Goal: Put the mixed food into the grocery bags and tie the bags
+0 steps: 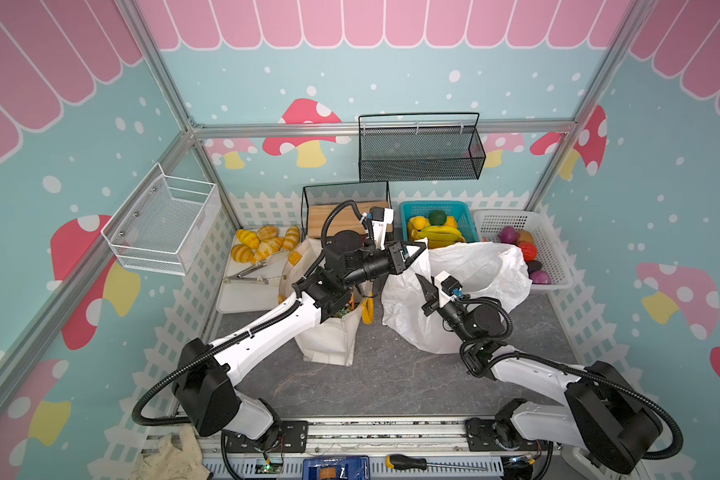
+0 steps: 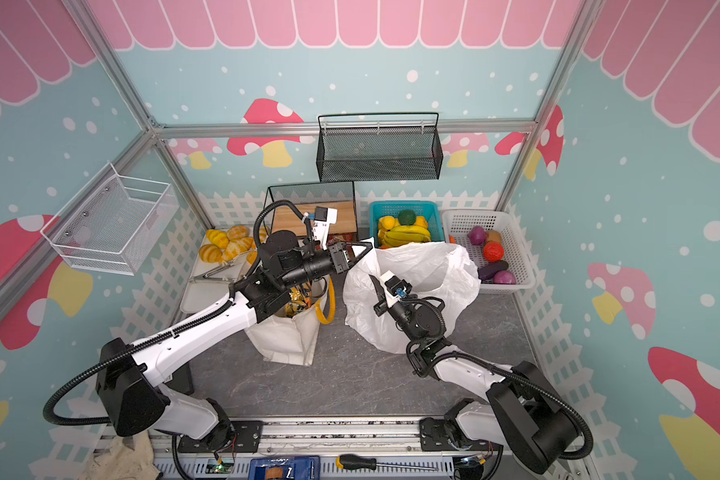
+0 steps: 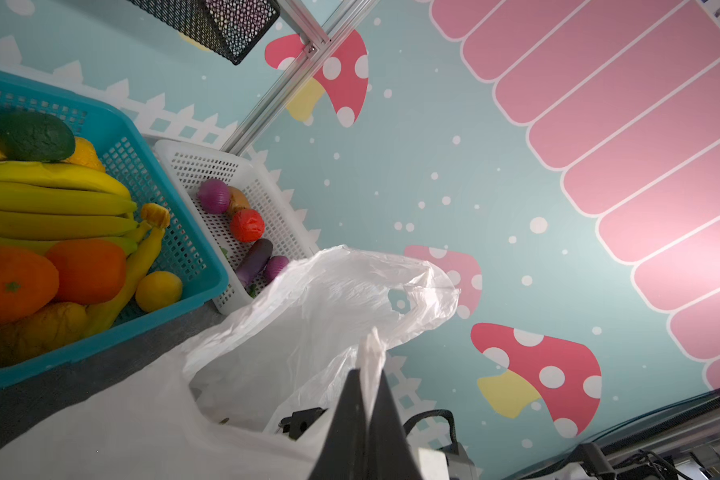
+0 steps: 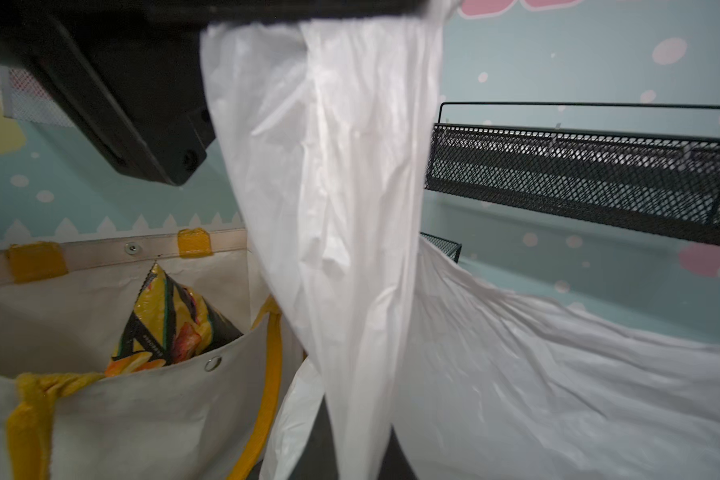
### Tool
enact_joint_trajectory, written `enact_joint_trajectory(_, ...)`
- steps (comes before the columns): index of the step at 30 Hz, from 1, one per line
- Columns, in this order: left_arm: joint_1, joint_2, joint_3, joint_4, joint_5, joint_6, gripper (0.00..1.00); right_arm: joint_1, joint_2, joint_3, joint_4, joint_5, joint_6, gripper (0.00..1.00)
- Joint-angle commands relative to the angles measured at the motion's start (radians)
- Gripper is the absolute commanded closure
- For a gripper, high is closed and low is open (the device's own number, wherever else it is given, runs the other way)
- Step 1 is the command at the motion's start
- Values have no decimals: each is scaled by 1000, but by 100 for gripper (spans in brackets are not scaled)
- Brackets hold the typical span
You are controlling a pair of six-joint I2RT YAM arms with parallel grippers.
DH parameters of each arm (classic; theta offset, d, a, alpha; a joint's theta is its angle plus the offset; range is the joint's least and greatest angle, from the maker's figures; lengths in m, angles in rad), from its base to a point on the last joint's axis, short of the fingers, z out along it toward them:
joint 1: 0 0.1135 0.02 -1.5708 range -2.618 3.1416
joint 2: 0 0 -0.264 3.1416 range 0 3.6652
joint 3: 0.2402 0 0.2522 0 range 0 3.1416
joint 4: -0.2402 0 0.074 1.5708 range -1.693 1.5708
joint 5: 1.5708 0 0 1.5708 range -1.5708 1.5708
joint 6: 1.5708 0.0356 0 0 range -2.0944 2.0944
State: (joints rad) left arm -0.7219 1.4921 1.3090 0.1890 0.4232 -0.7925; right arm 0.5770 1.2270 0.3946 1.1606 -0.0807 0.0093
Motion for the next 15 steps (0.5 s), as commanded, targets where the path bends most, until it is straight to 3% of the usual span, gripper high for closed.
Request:
enact_joint_trajectory(1, -6, 9, 91, -94, 26, 126, 85, 0, -61, -30, -49, 8, 5, 95)
enact_joint_trajectory(6, -44, 16, 129, -215, -52, 278, 60, 1, -124, -33, -137, 6, 14, 98)
enact_joint_trajectory(11, -91, 8, 149, -291, -170, 393, 43, 1, -141, -18, -176, 3, 25, 98)
enact_joint_trajectory(13, -110, 12, 160, -312, -228, 428, 40, 1, -140, -13, -175, -5, 28, 98)
enact_joint_trajectory(15, -127, 28, 192, -347, -274, 458, 43, 1, -136, -5, -178, -9, 35, 98)
